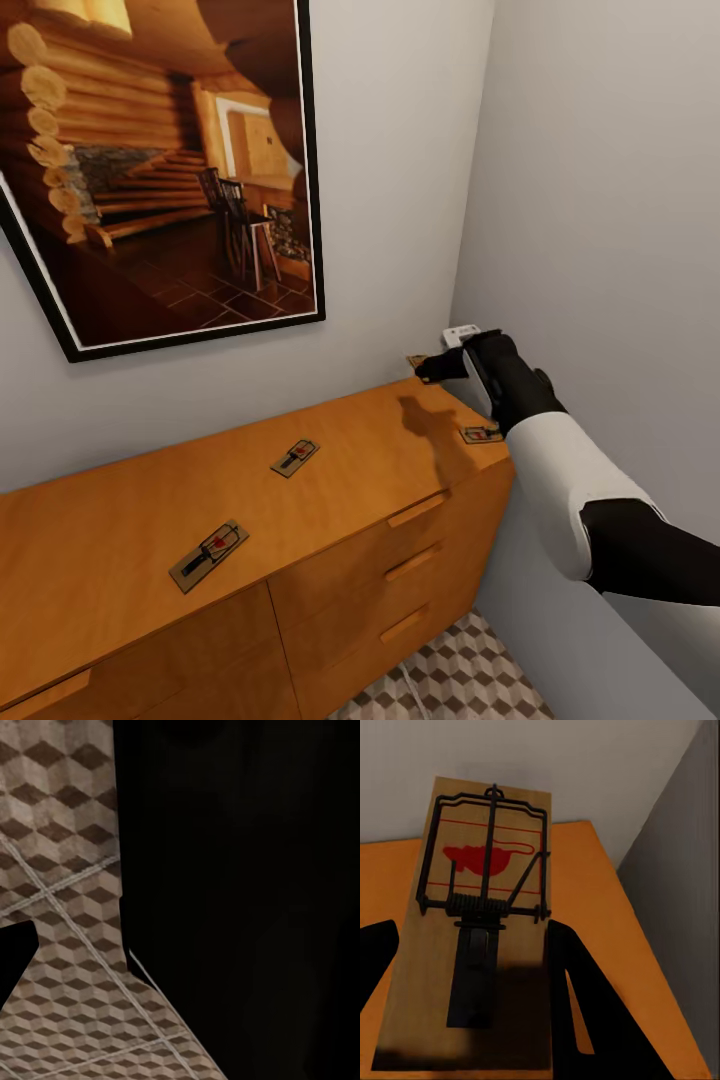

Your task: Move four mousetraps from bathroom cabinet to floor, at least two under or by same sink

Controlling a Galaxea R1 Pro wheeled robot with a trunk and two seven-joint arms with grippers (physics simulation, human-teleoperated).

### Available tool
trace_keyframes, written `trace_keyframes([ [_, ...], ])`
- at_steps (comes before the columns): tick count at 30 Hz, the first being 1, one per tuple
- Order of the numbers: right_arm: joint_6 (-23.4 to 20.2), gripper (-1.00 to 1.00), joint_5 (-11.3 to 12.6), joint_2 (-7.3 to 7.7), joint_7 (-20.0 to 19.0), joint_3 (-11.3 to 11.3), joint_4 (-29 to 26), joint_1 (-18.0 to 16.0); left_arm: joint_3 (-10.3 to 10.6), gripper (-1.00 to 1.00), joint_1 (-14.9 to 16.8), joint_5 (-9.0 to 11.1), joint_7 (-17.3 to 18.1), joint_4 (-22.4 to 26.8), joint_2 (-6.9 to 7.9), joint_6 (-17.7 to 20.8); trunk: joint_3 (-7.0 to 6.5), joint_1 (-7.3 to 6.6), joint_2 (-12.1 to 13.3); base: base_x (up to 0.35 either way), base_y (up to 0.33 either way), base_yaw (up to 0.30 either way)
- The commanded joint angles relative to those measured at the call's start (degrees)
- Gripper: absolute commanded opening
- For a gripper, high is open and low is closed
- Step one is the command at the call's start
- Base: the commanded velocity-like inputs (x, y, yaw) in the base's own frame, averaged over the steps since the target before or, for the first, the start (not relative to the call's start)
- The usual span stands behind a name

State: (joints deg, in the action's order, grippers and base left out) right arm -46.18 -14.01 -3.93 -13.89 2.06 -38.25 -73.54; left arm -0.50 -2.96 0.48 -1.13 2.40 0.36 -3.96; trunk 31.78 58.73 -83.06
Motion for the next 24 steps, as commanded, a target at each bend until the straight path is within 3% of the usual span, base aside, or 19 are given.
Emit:
trace_keyframes([
  [1, -1.3, -1.0, -0.6, 0.02, -0.4, 0.1, -1.1, 0.0, 0.0, 1.0, 0.0, 0.0, -0.1, 0.1, -0.01, -0.1, 0.05, 0.0, 0.0, -0.071, 0.0, 0.0],
  [8, -4.8, -1.0, -0.6, 0.06, -0.4, 0.2, -4.2, 0.0, 0.0, 1.0, 0.0, 0.1, 0.0, 0.1, -0.12, -0.1, 0.05, 0.0, 0.0, -0.233, 0.0, 0.0],
  [24, -5.2, -1.0, -1.0, 0.16, -0.4, 0.2, -4.2, 0.0, 0.1, 1.0, 0.0, 0.0, 0.2, 0.1, -0.78, -0.2, 0.05, 0.0, 0.0, -0.332, 0.0, 0.0],
])
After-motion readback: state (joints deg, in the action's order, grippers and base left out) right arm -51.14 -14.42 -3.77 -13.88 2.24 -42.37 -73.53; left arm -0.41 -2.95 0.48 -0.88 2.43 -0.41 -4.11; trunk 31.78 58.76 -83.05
